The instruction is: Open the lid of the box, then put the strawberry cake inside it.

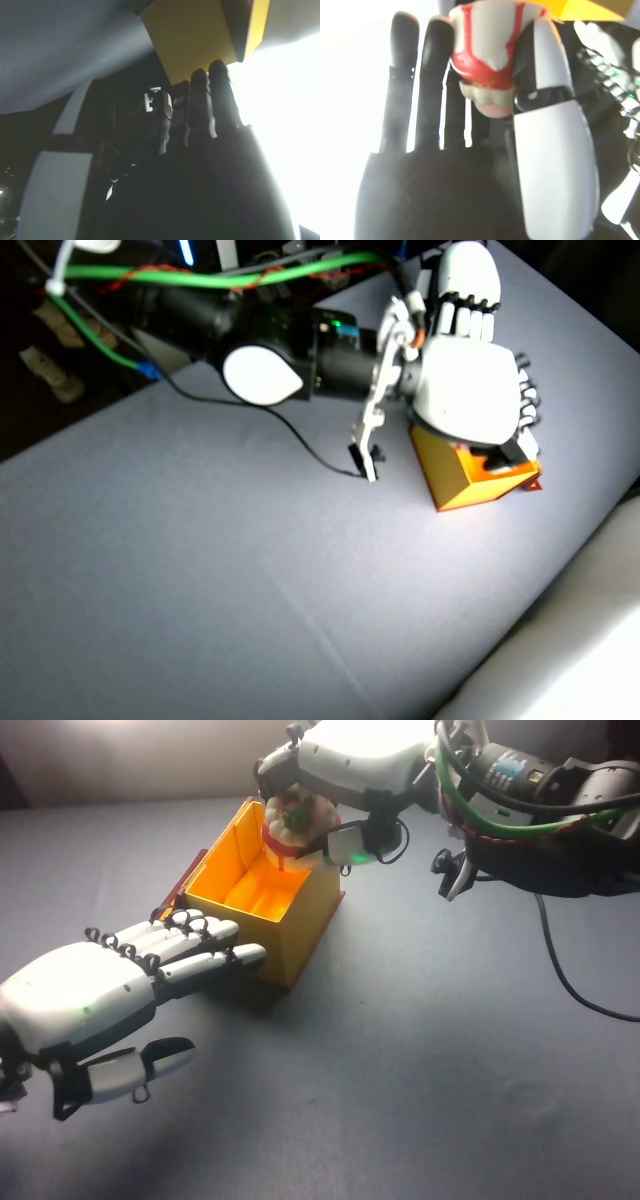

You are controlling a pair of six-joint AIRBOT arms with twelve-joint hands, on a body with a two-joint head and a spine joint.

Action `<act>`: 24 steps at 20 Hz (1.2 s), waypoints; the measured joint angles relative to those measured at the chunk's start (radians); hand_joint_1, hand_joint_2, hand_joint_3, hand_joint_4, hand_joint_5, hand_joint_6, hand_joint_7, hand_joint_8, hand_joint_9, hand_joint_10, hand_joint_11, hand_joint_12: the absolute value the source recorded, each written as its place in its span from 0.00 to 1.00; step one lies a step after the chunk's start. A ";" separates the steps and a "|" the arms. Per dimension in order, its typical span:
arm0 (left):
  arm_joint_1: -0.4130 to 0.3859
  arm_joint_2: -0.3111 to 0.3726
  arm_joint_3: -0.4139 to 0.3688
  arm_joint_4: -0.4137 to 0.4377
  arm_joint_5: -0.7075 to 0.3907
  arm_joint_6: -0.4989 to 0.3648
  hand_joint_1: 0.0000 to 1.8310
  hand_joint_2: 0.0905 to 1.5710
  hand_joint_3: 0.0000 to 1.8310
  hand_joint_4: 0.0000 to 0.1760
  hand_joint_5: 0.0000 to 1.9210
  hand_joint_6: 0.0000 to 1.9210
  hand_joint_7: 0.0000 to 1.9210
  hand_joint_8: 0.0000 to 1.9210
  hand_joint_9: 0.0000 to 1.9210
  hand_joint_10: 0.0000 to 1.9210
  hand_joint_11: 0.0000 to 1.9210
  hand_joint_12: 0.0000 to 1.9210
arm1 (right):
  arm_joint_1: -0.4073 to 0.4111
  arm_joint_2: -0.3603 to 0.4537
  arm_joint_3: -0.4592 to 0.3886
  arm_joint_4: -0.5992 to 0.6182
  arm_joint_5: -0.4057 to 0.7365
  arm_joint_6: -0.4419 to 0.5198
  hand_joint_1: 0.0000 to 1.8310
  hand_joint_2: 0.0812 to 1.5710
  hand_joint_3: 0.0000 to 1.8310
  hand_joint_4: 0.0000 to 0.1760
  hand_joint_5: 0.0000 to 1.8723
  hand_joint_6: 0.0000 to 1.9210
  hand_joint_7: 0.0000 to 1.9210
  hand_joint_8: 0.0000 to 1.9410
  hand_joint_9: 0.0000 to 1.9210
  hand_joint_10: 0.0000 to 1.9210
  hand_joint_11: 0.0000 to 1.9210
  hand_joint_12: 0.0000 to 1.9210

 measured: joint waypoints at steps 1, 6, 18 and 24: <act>-0.002 0.000 0.002 0.008 0.000 0.000 0.45 0.91 0.00 0.41 0.07 0.01 0.00 0.00 0.00 0.00 0.01 0.00 | 0.001 -0.013 0.010 0.003 -0.010 0.000 0.66 0.78 0.00 0.00 0.40 0.62 0.39 0.77 0.36 0.72 0.31 0.90; -0.002 -0.001 0.003 0.002 0.001 -0.006 0.45 0.91 0.00 0.37 0.09 0.04 0.00 0.00 0.00 0.00 0.00 0.11 | 0.006 -0.047 0.043 0.012 -0.050 0.000 0.62 0.81 0.00 0.00 0.34 0.72 0.37 0.80 0.35 0.58 0.26 0.84; 0.003 -0.012 0.003 -0.009 -0.005 -0.011 0.51 0.88 0.00 0.09 0.00 0.65 0.12 0.09 0.06 0.17 0.00 0.56 | 0.007 -0.063 0.059 0.018 -0.072 0.003 0.57 0.73 0.00 0.00 0.17 0.10 0.19 0.10 0.19 0.15 0.04 0.65; 0.013 -0.012 0.003 -0.012 -0.013 -0.015 0.48 0.89 0.00 0.21 0.00 0.59 0.05 0.21 0.01 0.26 0.00 0.54 | 0.006 -0.063 0.048 0.006 -0.097 0.002 0.57 0.69 0.00 0.00 0.08 0.00 0.07 0.00 0.07 0.00 0.00 0.28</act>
